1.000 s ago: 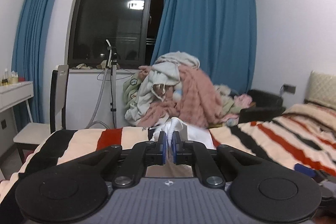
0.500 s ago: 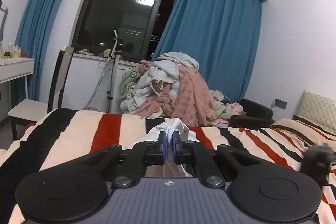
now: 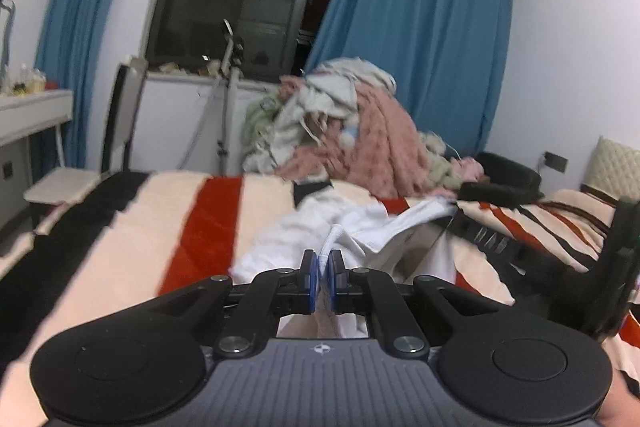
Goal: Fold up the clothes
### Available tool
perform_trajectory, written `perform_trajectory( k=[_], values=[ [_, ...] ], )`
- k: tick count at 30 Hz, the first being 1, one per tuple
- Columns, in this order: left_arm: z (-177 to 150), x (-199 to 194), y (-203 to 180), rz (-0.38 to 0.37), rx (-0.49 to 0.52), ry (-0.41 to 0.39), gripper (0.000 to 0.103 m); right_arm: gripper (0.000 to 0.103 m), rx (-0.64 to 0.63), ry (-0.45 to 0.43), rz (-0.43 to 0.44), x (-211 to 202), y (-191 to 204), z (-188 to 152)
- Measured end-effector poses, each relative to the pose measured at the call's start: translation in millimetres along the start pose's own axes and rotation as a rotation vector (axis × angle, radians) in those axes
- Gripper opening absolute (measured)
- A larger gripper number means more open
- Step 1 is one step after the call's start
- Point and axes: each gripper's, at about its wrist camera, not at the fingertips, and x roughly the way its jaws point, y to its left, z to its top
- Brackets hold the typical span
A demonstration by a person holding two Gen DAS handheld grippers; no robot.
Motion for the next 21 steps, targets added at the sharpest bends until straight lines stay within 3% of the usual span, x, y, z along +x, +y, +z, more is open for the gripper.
perform_trajectory(
  k=[3,10,12,18,21],
  values=[
    [-5,6,-12,-0.015,0.031,-0.009,0.006,0.091,-0.033,0.000,-0.088,1,-17,0],
    [-3,2,-8,0.004,-0.016,-0.045,0.006,0.091,0.035,0.286,-0.312,27,-67,-36],
    [-3,1,1,0.006,-0.058,-0.042,0.006,0.091,0.056,0.303,-0.326,25,-75,-38],
    [-5,0,20,0.001,-0.162,0.007,0.006,0.091,-0.034,-0.061,-0.284,-17,-45,5],
    [-12,0,30,-0.008,-0.222,0.060,0.007,0.091,-0.096,-0.168,-0.218,-36,-30,21]
  ],
)
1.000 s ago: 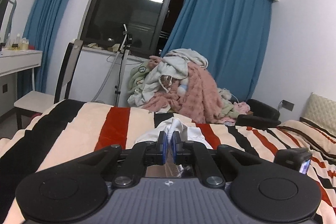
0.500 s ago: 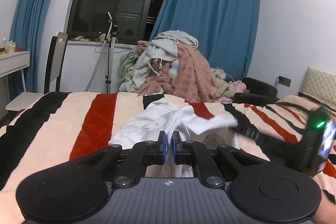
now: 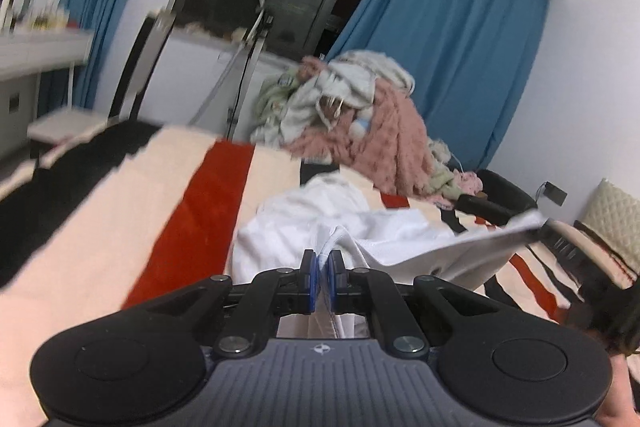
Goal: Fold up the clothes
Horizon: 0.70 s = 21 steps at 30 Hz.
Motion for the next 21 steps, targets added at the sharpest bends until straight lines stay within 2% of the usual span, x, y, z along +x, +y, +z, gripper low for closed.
perform_trajectory(
  k=[5,9,12,14,15,17,19,21],
  values=[
    [-10,3,12,-0.029,-0.069,0.109,0.009,0.091,-0.091,-0.030,0.037,-11,9,3],
    [-24,8,11,-0.061,-0.084,0.211,0.016,0.091,-0.103,-0.035,0.047,-14,10,8],
    [-33,10,1,-0.093,-0.060,0.252,0.034,0.091,-0.116,-0.045,0.055,-16,11,11],
    [-38,11,-8,-0.117,-0.034,0.271,0.054,0.091,-0.128,-0.056,0.063,-24,15,11],
    [-41,12,-14,-0.124,-0.009,0.274,0.057,0.091,-0.137,-0.061,0.067,-25,16,11],
    [-44,15,-27,-0.136,0.051,0.275,0.071,0.091,-0.145,-0.067,0.073,-29,18,12],
    [-48,22,-38,-0.138,0.100,0.279,0.078,0.091,-0.149,-0.072,0.077,-32,19,12],
    [-51,29,-46,-0.119,0.131,0.277,0.078,0.091,-0.150,-0.075,0.081,-35,19,13]
  ],
)
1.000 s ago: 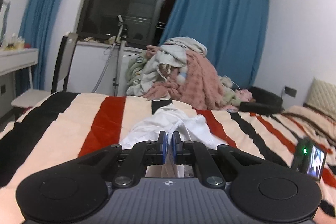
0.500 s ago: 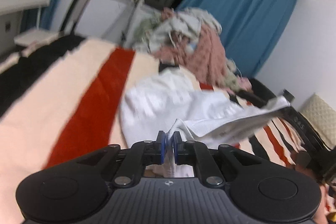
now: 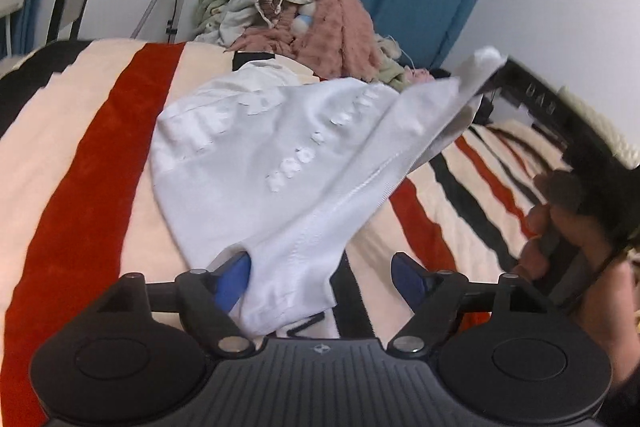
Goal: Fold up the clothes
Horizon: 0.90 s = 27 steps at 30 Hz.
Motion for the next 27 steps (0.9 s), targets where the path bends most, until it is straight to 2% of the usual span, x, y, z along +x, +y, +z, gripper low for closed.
perform_trajectory(
  k=[2,5,10,13,15,17,21,24,27],
  values=[
    [1,8,-4,0.046,0.008,-0.018,0.078,0.091,0.000,-0.003,0.003,-3,0,1],
    [3,12,-5,0.167,0.000,-0.096,0.078,0.091,0.006,-0.002,0.004,-4,1,0],
    [8,0,23,0.259,-0.171,-0.164,0.080,0.091,0.015,0.001,-0.033,-6,-3,-2],
    [6,-4,35,0.296,-0.229,-0.106,0.083,0.091,0.034,0.011,-0.054,-4,-6,-3],
    [2,-2,37,0.342,-0.227,-0.043,0.083,0.091,0.046,0.012,-0.083,-4,-8,-3],
    [-1,1,38,0.346,-0.222,0.005,0.089,0.091,0.051,0.008,-0.118,-5,-11,-3],
    [-4,-5,33,0.304,-0.212,0.013,0.093,0.091,0.047,-0.014,-0.197,-8,-18,-1],
    [-3,-12,29,0.312,-0.202,-0.028,0.098,0.091,0.033,-0.025,-0.237,-13,-21,0],
    [-4,-26,37,0.297,-0.267,-0.083,0.098,0.091,0.028,-0.004,-0.239,-20,-24,-3]
  ],
)
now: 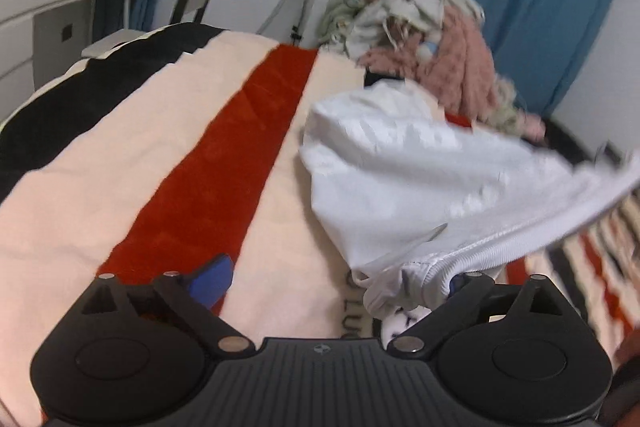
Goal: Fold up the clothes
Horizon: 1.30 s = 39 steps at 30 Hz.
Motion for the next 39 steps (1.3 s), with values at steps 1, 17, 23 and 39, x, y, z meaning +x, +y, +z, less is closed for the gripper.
perform_trajectory(
  k=[1,17,23,39],
  values=[
    [2,-4,5,0.000,-0.030,-0.017,0.098,0.091,-0.002,0.007,-0.001,-2,-2,-1],
    [32,-144,-13,0.009,-0.057,-0.465,0.097,0.091,0.043,0.011,0.002,-78,-15,61],
    [88,-244,-60,-0.039,-0.082,-0.634,0.097,0.091,0.095,-0.098,0.086,-98,-23,171],
    [276,-481,-219,-0.068,0.039,-0.913,0.102,0.092,0.070,-0.380,0.101,-121,-27,443]
  ],
)
